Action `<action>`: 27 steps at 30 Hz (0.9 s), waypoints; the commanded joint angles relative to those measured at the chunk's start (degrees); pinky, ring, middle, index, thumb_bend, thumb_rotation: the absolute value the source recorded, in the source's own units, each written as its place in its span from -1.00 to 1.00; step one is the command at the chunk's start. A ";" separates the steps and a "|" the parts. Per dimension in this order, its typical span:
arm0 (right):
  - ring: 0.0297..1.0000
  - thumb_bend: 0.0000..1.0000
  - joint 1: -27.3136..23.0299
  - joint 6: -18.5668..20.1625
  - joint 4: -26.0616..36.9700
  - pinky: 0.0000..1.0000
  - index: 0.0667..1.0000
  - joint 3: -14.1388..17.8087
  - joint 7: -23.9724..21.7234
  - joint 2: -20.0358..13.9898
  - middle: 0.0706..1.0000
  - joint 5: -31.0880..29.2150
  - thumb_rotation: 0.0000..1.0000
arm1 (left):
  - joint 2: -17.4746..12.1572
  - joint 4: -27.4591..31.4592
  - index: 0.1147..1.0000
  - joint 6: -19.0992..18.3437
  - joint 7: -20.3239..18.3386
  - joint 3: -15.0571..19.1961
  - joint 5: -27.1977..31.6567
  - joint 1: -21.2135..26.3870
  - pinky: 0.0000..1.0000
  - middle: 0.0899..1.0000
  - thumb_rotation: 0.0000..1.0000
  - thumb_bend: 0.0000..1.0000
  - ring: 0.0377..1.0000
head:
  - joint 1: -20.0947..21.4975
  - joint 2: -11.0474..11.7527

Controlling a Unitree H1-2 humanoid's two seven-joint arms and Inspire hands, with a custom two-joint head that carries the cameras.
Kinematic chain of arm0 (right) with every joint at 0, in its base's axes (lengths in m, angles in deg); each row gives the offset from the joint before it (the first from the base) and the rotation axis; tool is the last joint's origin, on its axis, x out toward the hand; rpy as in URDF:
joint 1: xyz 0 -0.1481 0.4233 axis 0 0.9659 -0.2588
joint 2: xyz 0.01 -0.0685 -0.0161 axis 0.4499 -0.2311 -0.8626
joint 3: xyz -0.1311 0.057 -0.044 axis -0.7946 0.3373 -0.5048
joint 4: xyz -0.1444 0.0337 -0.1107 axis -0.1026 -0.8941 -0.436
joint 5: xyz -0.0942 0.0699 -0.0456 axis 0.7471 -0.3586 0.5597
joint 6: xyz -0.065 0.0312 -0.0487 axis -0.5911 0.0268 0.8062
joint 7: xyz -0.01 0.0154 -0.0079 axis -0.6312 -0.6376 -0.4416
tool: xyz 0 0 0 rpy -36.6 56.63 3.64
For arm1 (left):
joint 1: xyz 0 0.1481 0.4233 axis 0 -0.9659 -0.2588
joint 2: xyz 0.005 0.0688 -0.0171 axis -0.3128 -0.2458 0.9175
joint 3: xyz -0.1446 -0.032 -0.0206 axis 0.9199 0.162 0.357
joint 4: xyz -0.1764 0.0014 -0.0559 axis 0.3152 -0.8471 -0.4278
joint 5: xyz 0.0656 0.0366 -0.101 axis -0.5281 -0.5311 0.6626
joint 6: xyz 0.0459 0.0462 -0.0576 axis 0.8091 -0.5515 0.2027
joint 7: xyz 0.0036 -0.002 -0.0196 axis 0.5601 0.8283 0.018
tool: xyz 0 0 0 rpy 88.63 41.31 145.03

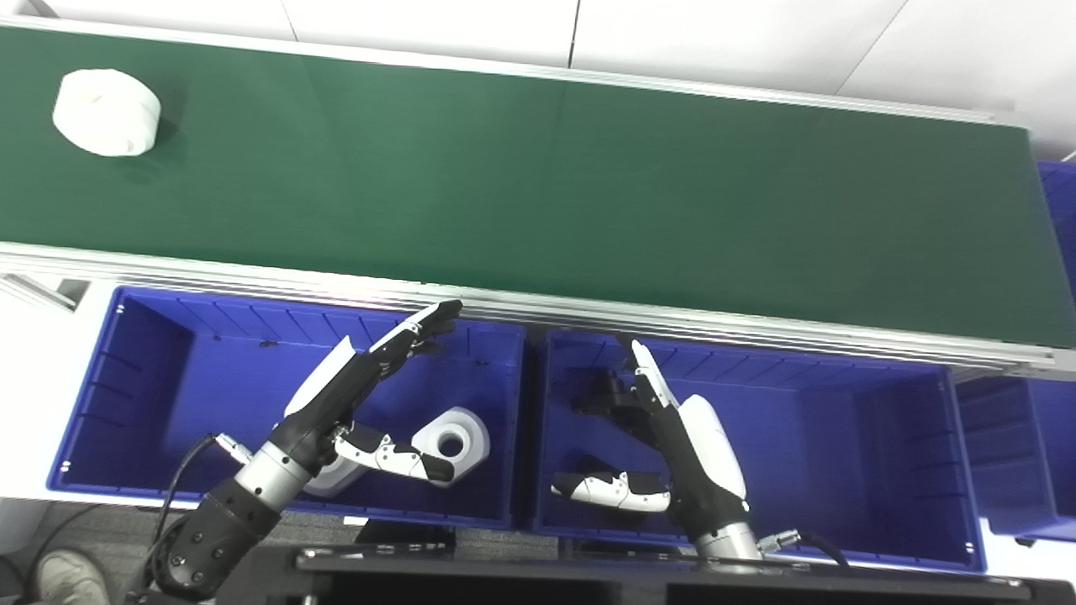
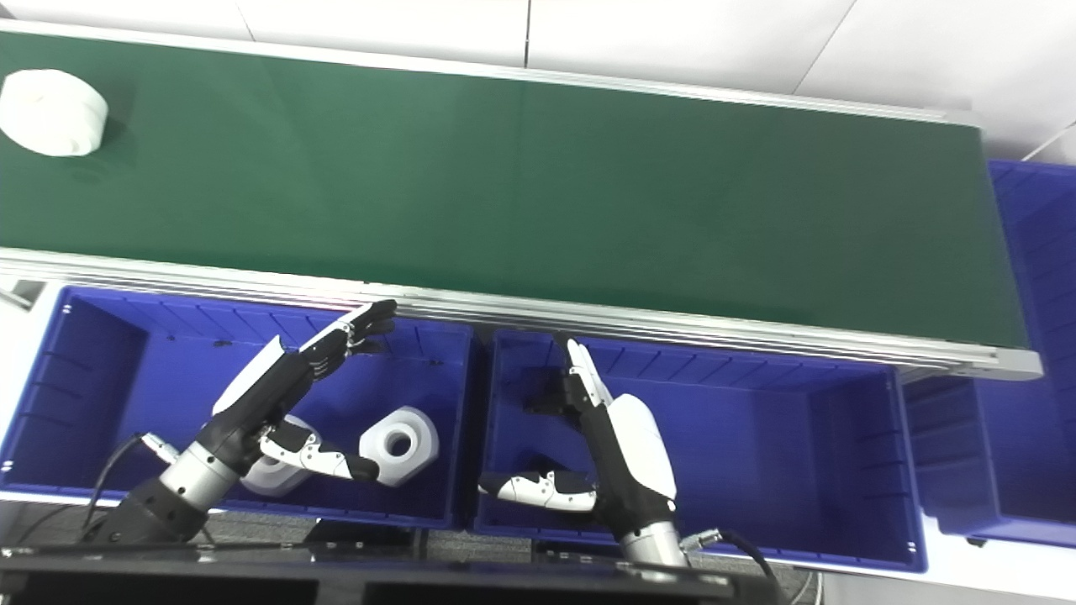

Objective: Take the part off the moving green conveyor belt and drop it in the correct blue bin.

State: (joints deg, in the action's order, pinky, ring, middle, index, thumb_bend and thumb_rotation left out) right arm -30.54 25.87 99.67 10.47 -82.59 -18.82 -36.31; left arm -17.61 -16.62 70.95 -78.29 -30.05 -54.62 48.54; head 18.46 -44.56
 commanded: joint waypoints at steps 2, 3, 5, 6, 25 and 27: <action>0.89 0.87 -0.29 -4.47 -0.06 0.71 1.00 -0.43 2.02 0.03 1.00 -0.22 0.03 | -0.33 0.86 0.84 2.31 1.22 0.12 0.36 0.40 0.68 0.87 -0.43 1.00 0.80 | -0.14 0.32; 0.88 0.87 -0.40 -4.70 -0.38 0.71 1.00 -0.48 2.15 -0.03 1.00 -0.33 0.04 | -0.37 0.67 0.85 2.31 1.34 0.03 0.17 0.46 0.68 0.87 -0.43 1.00 0.81 | -0.28 0.71; 0.88 0.87 -0.44 -5.09 -0.79 0.69 1.00 -0.46 2.45 -0.04 1.00 -0.25 0.05 | -0.43 0.41 0.85 2.33 1.58 -0.14 -0.07 0.54 0.69 0.87 -0.42 1.00 0.81 | -0.38 1.00; 0.87 0.88 -0.43 -5.27 -0.97 0.69 1.00 -0.41 2.58 -0.03 1.00 -0.20 0.05 | -0.42 0.31 0.85 2.33 1.72 -0.23 -0.17 0.56 0.69 0.87 -0.41 1.00 0.81 | -0.45 1.25; 0.84 0.88 -0.54 -9.58 -5.75 0.61 1.00 -0.17 6.04 -0.54 0.98 -0.93 -0.05 | -1.76 -3.04 0.78 2.33 7.29 -4.69 -2.21 1.51 0.64 0.82 -0.41 1.00 0.77 | -1.33 8.69; 0.83 0.88 -0.57 -10.17 -6.09 0.61 1.00 -0.05 6.22 -0.62 0.96 -1.43 -0.09 | -1.84 -3.28 0.77 2.33 7.75 -5.31 -1.94 1.69 0.64 0.81 -0.42 1.00 0.77 | -1.84 8.80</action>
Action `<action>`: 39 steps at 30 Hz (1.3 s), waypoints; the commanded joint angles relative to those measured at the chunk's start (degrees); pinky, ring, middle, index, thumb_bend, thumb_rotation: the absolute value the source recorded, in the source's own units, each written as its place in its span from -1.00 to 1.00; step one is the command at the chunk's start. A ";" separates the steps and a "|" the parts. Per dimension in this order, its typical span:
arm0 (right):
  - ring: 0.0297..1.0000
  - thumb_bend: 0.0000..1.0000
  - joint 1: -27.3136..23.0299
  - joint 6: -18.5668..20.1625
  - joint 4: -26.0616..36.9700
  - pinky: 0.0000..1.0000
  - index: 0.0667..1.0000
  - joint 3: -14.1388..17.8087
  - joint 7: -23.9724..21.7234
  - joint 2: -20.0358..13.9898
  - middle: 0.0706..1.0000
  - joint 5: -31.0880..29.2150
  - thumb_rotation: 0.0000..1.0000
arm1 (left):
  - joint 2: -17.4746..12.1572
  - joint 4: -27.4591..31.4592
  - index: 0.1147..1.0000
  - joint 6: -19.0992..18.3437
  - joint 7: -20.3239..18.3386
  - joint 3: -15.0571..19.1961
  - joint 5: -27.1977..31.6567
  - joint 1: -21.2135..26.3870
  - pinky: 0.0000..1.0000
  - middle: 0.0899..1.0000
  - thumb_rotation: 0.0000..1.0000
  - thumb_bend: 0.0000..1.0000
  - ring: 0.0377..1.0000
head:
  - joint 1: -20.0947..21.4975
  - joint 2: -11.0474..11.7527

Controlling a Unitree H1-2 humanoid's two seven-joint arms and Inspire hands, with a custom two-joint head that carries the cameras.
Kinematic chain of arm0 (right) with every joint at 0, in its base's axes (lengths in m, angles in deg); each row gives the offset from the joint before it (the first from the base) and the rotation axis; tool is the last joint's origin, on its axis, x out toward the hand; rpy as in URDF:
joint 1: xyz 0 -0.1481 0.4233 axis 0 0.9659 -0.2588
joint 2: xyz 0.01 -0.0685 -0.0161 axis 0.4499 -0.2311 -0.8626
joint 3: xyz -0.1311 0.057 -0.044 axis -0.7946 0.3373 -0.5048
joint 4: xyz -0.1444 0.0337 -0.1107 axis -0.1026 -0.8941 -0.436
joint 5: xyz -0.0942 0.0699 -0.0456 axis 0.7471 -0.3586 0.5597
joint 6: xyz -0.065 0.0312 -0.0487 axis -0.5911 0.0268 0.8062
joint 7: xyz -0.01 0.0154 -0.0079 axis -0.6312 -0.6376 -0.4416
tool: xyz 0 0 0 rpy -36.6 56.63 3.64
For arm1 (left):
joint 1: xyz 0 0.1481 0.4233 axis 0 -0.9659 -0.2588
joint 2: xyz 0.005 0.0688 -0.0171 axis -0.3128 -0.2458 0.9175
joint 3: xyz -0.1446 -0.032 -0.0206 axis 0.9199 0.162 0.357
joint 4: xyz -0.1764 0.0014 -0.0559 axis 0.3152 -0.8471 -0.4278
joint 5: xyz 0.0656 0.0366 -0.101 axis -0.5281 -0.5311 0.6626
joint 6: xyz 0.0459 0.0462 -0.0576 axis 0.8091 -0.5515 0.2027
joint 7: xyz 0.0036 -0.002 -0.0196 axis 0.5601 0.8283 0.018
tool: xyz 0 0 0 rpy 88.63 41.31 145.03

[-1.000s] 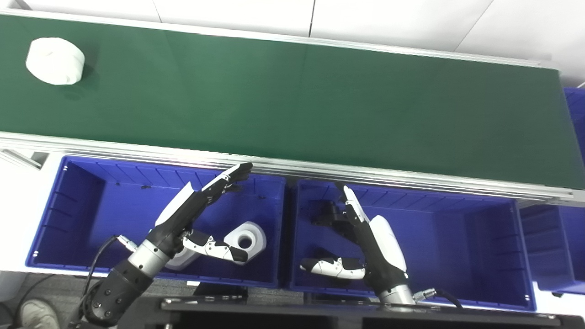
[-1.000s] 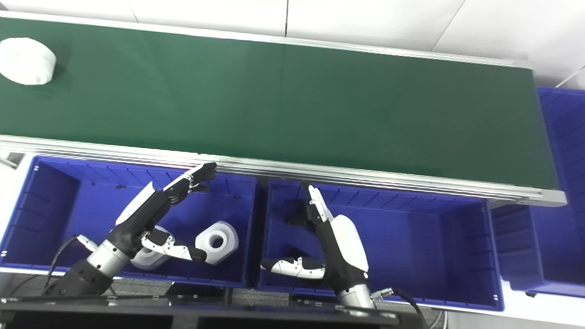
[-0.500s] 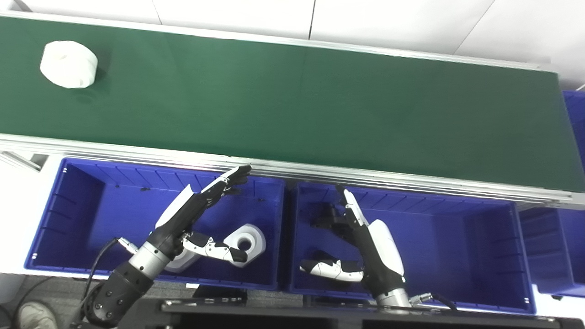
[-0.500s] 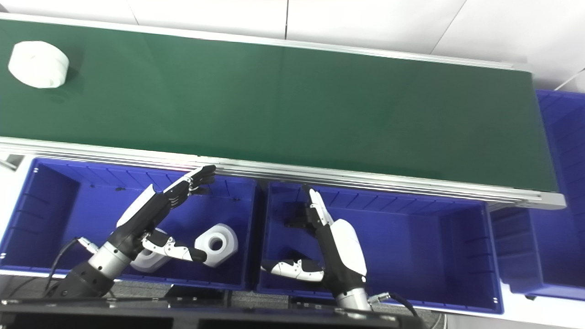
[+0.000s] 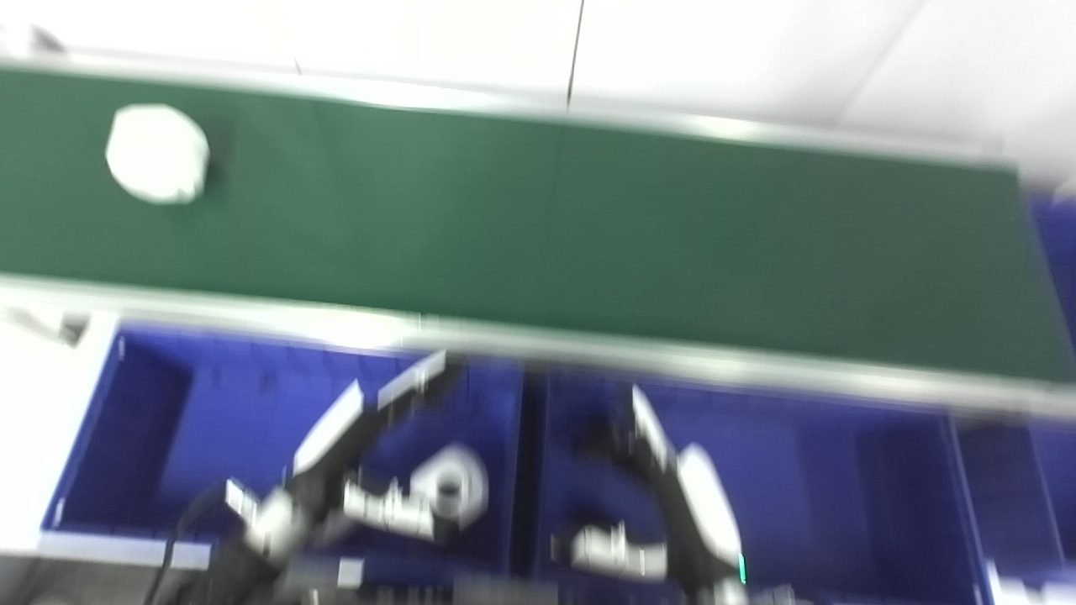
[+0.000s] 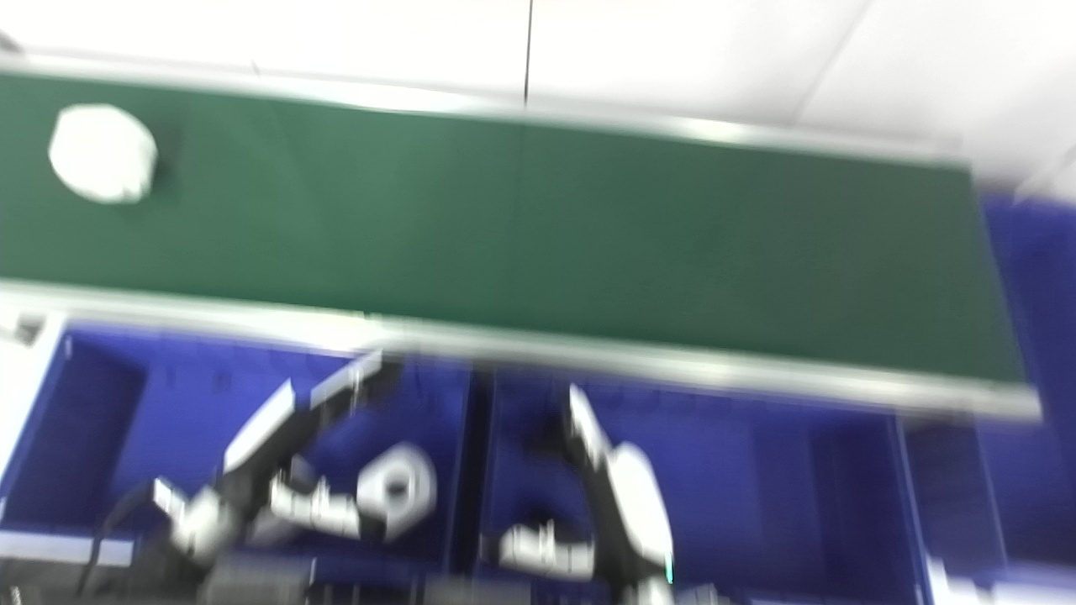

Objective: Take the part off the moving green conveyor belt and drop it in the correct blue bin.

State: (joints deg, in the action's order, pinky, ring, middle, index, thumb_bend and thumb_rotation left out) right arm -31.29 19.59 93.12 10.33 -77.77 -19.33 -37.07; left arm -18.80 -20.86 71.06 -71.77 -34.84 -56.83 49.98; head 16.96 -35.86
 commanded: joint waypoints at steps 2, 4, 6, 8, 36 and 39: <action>0.85 0.88 0.22 -4.38 0.33 0.63 1.00 0.18 1.46 -0.27 0.97 -1.30 -0.12 | -0.85 1.03 0.76 2.23 2.29 -1.11 -0.54 0.34 0.61 0.79 -0.42 1.00 0.76 | -0.56 0.28; 0.85 0.89 0.36 -4.75 0.21 0.63 1.00 0.33 2.04 -0.29 0.97 -0.94 -0.11 | -1.16 1.09 0.74 2.23 3.45 -1.75 -1.33 0.44 0.58 0.77 -0.40 1.00 0.74 | -0.63 0.44; 0.84 0.89 0.43 -5.41 -0.09 0.62 1.00 0.44 2.77 -0.17 0.96 -0.44 -0.11 | -1.55 0.98 0.73 2.22 4.10 -2.43 -1.44 0.69 0.58 0.78 -0.41 1.00 0.74 | -0.73 0.58; 0.82 0.89 0.29 -6.06 -0.59 0.61 1.00 0.40 3.49 -0.26 0.96 0.17 -0.10 | -1.79 0.77 0.73 2.22 4.78 -2.93 -1.74 0.89 0.58 0.77 -0.40 1.00 0.73 | -0.99 0.91; 0.89 0.90 -1.12 -8.81 -2.96 0.73 1.00 0.80 3.61 -0.73 0.99 -2.19 -0.22 | -2.73 0.74 0.66 2.23 8.98 -6.10 -1.11 2.09 0.52 0.72 -0.46 0.97 0.67 | -17.49 2.95; 0.92 0.89 -1.21 -9.29 -3.34 0.77 1.00 0.99 3.30 -1.01 0.99 -3.23 -0.26 | -1.95 2.50 0.61 2.23 7.50 -5.05 2.06 1.47 0.47 0.67 -0.52 0.96 0.62 | -20.68 3.79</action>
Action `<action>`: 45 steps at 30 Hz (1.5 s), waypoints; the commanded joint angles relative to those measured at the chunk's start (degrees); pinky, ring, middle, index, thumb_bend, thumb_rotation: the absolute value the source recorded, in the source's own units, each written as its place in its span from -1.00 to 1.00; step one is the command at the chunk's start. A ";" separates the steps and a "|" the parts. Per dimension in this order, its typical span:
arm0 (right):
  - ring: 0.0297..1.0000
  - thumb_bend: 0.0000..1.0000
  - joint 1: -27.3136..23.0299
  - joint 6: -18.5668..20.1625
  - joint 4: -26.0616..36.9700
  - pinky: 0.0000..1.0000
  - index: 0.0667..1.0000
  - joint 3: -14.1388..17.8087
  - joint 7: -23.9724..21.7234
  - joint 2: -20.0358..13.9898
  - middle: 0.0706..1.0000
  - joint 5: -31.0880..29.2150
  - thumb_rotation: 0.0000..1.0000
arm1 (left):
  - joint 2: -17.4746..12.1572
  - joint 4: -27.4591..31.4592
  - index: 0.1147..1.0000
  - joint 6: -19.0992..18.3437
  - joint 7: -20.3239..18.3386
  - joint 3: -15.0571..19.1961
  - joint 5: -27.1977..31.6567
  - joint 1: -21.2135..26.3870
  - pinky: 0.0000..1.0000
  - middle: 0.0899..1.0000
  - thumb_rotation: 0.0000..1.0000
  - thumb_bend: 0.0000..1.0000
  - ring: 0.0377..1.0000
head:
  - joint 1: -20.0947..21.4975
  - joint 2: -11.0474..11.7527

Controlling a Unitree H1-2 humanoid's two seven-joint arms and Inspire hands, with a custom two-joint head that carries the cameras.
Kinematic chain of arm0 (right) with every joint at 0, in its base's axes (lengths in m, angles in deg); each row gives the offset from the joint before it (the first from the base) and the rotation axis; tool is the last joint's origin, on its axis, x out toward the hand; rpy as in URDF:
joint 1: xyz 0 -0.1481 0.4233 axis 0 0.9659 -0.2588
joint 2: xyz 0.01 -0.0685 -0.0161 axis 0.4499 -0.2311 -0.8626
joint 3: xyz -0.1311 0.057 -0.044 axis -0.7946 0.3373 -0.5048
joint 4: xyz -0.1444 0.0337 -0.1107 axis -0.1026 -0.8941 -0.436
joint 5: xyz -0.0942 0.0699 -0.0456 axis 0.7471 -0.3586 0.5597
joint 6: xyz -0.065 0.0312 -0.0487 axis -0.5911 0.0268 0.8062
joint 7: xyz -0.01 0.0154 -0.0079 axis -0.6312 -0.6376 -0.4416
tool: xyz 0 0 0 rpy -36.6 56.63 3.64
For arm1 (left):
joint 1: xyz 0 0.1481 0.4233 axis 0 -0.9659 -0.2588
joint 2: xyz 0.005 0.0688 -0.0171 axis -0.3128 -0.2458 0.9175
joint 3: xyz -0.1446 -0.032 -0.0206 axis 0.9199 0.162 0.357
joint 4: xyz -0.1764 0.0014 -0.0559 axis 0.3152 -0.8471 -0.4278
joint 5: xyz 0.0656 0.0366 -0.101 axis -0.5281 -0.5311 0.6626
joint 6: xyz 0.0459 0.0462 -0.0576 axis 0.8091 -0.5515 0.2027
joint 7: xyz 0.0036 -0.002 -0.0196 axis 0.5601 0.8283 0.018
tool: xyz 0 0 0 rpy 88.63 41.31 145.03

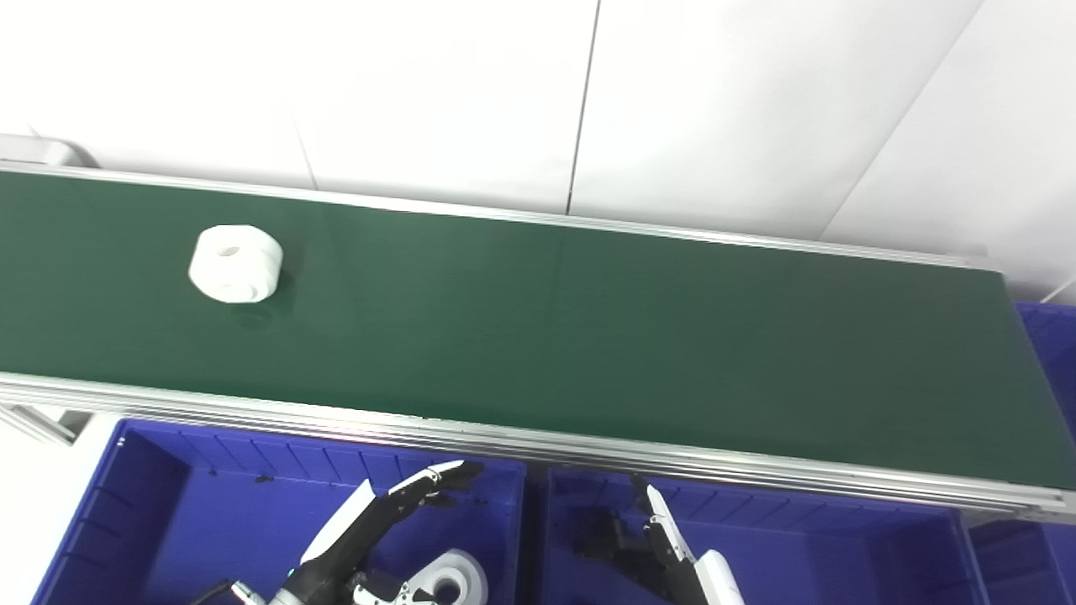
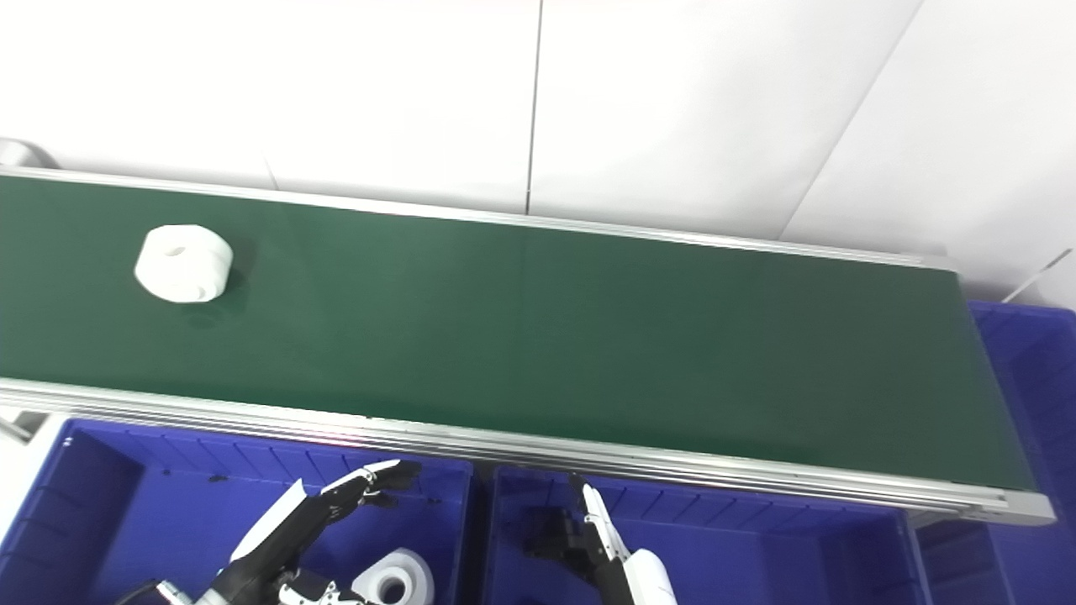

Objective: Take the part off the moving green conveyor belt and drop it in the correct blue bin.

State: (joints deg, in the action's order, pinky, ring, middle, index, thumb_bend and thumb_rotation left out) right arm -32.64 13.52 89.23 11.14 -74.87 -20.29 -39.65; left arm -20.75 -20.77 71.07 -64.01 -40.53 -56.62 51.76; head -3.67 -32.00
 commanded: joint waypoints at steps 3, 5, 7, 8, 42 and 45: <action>0.96 0.91 0.10 -3.25 0.11 0.86 1.00 0.67 0.72 -0.23 1.00 -0.77 -0.29 | 0.77 5.13 0.58 2.21 -2.17 1.41 4.48 -0.79 0.44 0.65 -0.52 0.94 0.60 | -3.17 0.68; 0.95 0.92 0.01 -3.22 -0.16 0.84 1.00 0.93 1.02 -0.35 1.00 -0.02 -0.27 | 1.09 6.71 0.57 2.21 -2.79 1.96 4.67 -0.80 0.42 0.64 -0.50 0.93 0.59 | -4.65 1.13; 0.98 0.91 -0.25 -3.97 -0.59 0.93 1.00 1.10 0.66 -0.65 1.00 -0.66 -0.26 | 1.16 9.52 0.55 2.21 -3.08 3.19 4.76 -0.31 0.39 0.63 -0.46 0.94 0.56 | -6.41 1.60; 0.99 0.91 -0.43 -4.33 -0.82 0.97 1.00 1.18 0.51 -0.77 1.00 -1.05 -0.26 | 1.05 11.07 0.54 2.21 -3.43 4.05 5.11 0.03 0.39 0.63 -0.44 0.93 0.56 | -7.71 2.03; 1.00 0.99 -3.98 -6.21 -3.77 1.00 1.00 4.32 -4.19 -2.13 1.00 -7.58 -0.23 | 5.53 21.46 0.78 -15.84 -6.96 23.21 -12.92 22.97 0.65 0.87 -0.66 0.66 0.81 | -17.76 2.99; 1.00 0.98 -4.12 -5.80 -3.49 1.00 1.00 4.31 -4.76 -2.38 1.00 -7.73 -0.21 | 2.90 19.18 0.82 -18.60 -8.36 23.32 -14.70 26.00 0.79 0.92 -0.75 0.70 0.88 | -17.67 2.83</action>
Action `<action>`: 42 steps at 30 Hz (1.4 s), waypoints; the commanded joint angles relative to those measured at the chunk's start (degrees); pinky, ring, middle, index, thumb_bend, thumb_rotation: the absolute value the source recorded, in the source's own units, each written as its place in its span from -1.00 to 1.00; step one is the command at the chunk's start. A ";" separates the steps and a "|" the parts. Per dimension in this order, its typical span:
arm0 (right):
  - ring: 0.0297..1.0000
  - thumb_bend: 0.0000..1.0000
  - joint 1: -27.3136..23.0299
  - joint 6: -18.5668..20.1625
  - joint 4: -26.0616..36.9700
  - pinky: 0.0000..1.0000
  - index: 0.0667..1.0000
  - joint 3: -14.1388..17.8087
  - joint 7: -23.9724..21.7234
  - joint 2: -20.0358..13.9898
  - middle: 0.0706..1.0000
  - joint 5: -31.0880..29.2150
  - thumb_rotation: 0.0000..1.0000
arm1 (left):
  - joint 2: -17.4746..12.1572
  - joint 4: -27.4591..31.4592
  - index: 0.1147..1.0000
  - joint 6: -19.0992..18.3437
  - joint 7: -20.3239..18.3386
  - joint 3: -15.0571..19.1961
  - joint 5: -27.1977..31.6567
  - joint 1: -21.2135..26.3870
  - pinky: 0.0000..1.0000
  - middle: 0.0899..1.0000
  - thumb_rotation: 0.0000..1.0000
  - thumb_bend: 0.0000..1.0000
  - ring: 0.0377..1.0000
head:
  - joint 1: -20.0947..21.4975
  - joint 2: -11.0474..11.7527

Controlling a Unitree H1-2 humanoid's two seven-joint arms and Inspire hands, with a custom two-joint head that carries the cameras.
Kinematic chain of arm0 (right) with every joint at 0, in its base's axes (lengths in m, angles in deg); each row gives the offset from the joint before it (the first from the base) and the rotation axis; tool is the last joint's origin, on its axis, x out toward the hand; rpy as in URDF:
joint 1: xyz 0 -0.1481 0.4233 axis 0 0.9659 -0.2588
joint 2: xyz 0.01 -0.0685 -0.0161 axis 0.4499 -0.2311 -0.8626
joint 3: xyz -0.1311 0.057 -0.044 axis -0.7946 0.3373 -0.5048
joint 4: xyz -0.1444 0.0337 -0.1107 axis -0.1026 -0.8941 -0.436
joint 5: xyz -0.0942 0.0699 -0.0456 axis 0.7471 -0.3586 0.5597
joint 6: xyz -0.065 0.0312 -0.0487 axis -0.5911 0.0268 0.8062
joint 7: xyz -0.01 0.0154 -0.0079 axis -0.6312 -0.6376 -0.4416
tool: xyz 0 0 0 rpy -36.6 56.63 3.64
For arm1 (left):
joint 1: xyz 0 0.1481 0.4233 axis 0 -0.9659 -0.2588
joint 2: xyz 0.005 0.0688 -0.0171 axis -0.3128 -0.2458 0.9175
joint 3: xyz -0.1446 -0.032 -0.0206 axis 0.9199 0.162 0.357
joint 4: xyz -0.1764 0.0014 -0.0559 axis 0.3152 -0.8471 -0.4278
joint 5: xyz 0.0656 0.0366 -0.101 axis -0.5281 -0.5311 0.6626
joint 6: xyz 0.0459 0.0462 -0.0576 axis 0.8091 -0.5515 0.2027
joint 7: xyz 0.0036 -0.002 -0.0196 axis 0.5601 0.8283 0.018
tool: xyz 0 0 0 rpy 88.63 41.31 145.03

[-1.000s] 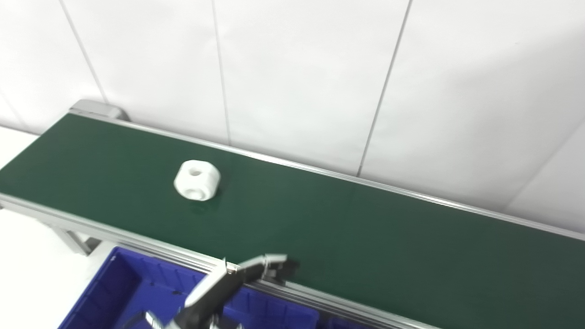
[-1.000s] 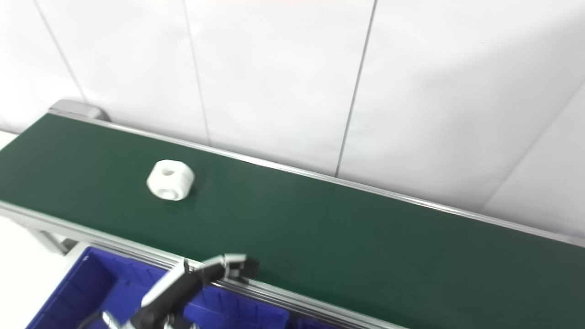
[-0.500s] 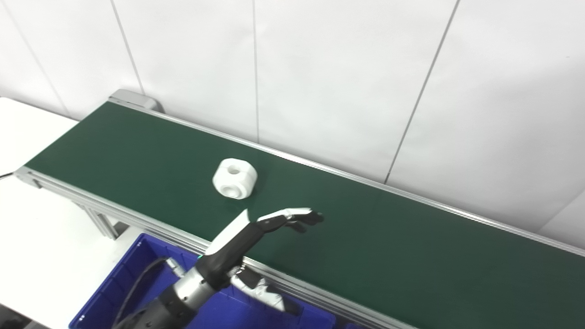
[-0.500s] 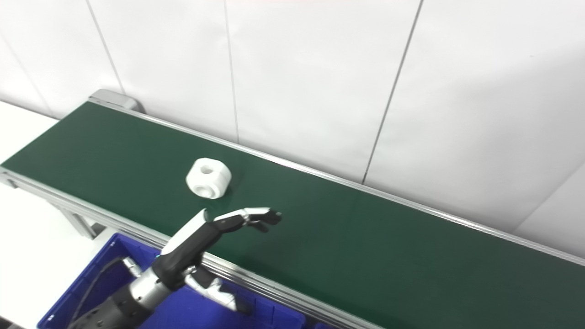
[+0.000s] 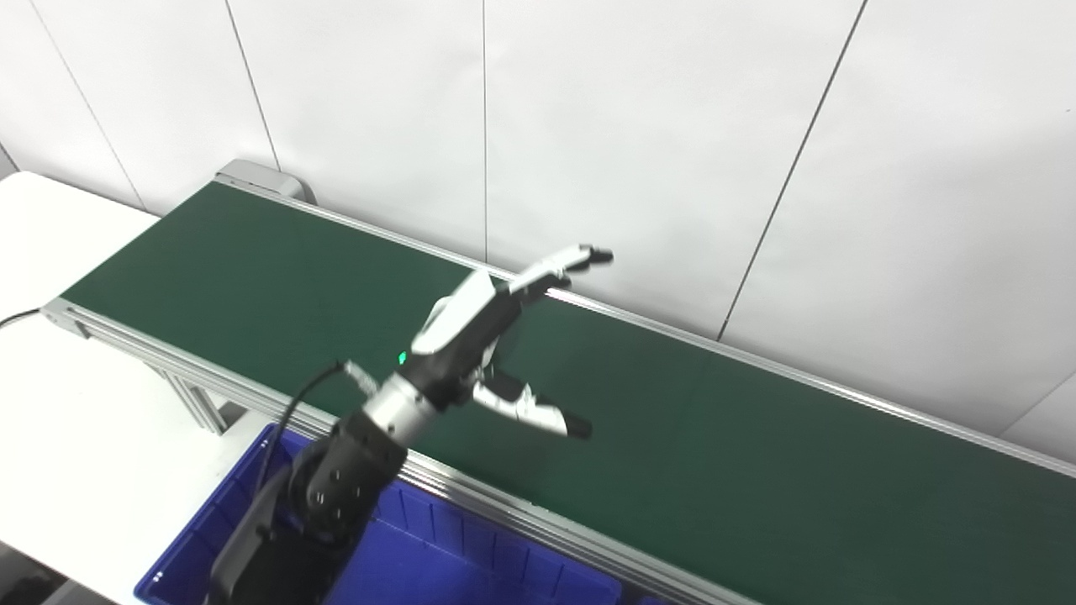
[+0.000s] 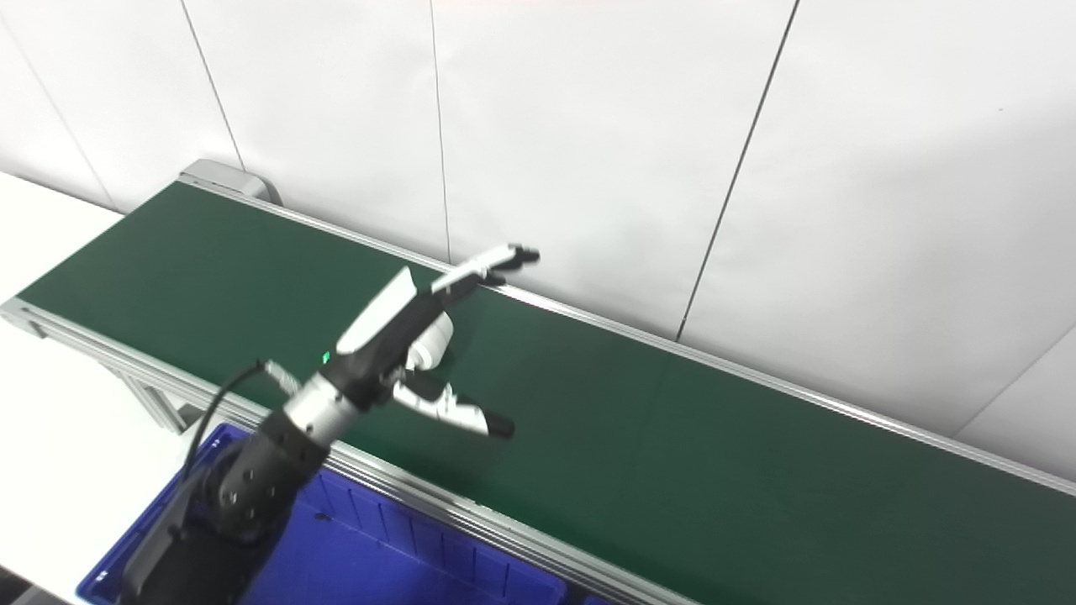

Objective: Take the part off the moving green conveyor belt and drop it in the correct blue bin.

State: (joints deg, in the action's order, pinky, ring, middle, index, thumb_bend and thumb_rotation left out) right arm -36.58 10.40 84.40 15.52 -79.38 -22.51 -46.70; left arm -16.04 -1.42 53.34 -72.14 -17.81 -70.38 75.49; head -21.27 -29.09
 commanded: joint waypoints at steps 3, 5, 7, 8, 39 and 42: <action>1.00 0.98 -0.34 -2.59 1.40 1.00 1.00 0.07 -0.78 -0.07 1.00 -0.94 -0.22 | -4.40 -3.32 0.84 -2.17 -0.96 0.15 -3.98 4.92 0.75 0.93 -0.67 0.71 0.88 | -0.03 -0.45; 1.00 0.96 -0.58 -3.21 1.18 1.00 1.00 0.08 -0.67 -0.03 1.00 -0.66 -0.24 | -5.47 -4.97 0.85 -3.27 -1.21 -0.34 -5.78 6.32 0.70 0.94 -0.64 0.73 0.87 | 0.02 -0.50; 1.00 0.97 -0.71 -3.09 1.17 1.00 1.00 0.13 -0.25 0.17 1.00 0.16 -0.23 | -6.63 -6.91 0.85 -3.86 -0.74 -1.19 -8.99 7.70 0.67 0.94 -0.56 0.76 0.86 | 0.12 -0.70; 1.00 0.96 -0.84 -3.25 1.03 1.00 1.00 0.09 -0.10 0.20 1.00 0.49 -0.23 | -7.27 -8.02 0.85 -3.75 -0.49 -1.67 -10.66 8.38 0.66 0.94 -0.50 0.77 0.85 | 0.18 -0.76; 1.00 0.95 -1.18 -5.44 -0.22 1.00 1.00 0.94 -0.32 0.62 1.00 -0.12 -0.24 | -9.39 -37.71 0.85 -0.21 7.46 -10.49 -21.91 17.84 0.77 0.92 -0.58 1.00 0.86 | -0.67 -1.32; 1.00 0.96 -1.06 -5.36 -0.07 1.00 1.00 1.07 -0.65 0.63 1.00 -0.60 -0.26 | -7.21 -42.63 0.71 3.82 10.92 -10.02 -18.56 18.56 0.51 0.77 -0.83 0.83 0.68 | -0.76 -1.59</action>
State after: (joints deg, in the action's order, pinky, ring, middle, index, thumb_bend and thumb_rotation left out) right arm -38.12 6.73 82.41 16.23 -80.29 -22.16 -46.47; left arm -23.76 -43.46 53.74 -64.50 -28.32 -90.81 91.50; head -21.97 -30.67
